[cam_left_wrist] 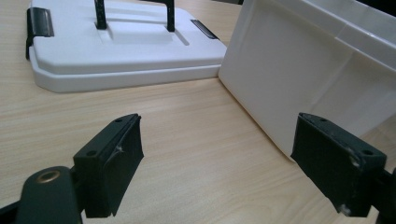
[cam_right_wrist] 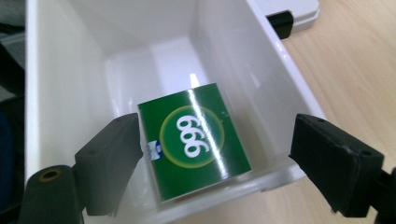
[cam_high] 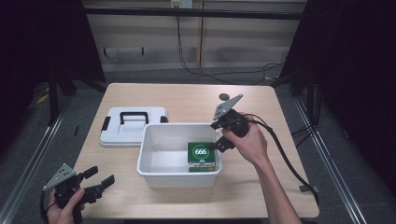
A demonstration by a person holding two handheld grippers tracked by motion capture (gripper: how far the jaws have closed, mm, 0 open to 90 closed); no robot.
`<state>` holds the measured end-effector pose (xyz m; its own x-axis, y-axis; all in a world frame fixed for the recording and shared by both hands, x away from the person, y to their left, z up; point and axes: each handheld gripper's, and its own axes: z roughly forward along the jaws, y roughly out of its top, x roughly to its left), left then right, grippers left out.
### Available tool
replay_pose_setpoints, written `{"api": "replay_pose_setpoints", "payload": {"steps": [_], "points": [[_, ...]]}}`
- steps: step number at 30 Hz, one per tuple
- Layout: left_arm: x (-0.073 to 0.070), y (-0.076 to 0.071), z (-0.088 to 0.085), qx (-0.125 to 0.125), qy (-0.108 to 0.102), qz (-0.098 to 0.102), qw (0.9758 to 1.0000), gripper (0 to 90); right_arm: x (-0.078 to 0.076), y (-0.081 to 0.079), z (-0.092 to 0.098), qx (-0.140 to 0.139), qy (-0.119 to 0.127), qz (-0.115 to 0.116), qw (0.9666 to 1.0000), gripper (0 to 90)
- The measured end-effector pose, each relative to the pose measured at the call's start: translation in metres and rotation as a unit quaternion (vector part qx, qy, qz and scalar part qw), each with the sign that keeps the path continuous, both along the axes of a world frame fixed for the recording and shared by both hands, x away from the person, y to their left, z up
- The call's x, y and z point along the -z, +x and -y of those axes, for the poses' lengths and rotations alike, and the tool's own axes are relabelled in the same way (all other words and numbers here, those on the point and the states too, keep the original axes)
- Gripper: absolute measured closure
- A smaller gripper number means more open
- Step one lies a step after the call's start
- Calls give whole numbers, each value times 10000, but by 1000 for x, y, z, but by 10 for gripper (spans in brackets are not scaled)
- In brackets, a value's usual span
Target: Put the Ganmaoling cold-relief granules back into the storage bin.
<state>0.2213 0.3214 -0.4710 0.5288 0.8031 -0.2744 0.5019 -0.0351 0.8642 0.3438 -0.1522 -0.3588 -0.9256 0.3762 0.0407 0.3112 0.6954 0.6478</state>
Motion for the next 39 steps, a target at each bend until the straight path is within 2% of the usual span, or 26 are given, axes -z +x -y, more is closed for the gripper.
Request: {"api": "replay_pose_setpoints", "payload": {"steps": [4, 10, 15, 17, 24, 30, 33, 36, 39], "points": [[0, 0, 0, -5, 4, 1, 10000, 159, 3, -6, 11, 166, 96, 49, 9998, 158], [1, 0, 0, 32, 42, -49, 10000, 159, 6, -17, 31, 297, 518, 97, 9982, 141], [1, -1, 0, -17, 6, -50, 10000, 159, 12, -27, 47, 536, 528, 229, 9969, 138], [1, -1, 0, -48, -16, -57, 10000, 159, 17, -33, 58, 689, 664, 330, 9949, 138], [1, -1, -1, -40, 8, -47, 10000, 159, 21, -43, 79, 894, 609, 340, 9936, 140], [2, -1, -2, -103, 16, -57, 9999, 159, 23, -58, 104, 1265, 769, 506, 9877, 139], [1, -1, -2, -112, 6, -61, 9999, 159, 26, -64, 112, 1307, 907, 536, 9858, 139], [1, -1, -2, -105, 5, -68, 9999, 159, 31, -70, 118, 1317, 918, 441, 9860, 137], [1, -1, -2, -102, 1, -71, 9999, 159, 37, -76, 123, 1453, 911, 494, 9839, 136]]}}
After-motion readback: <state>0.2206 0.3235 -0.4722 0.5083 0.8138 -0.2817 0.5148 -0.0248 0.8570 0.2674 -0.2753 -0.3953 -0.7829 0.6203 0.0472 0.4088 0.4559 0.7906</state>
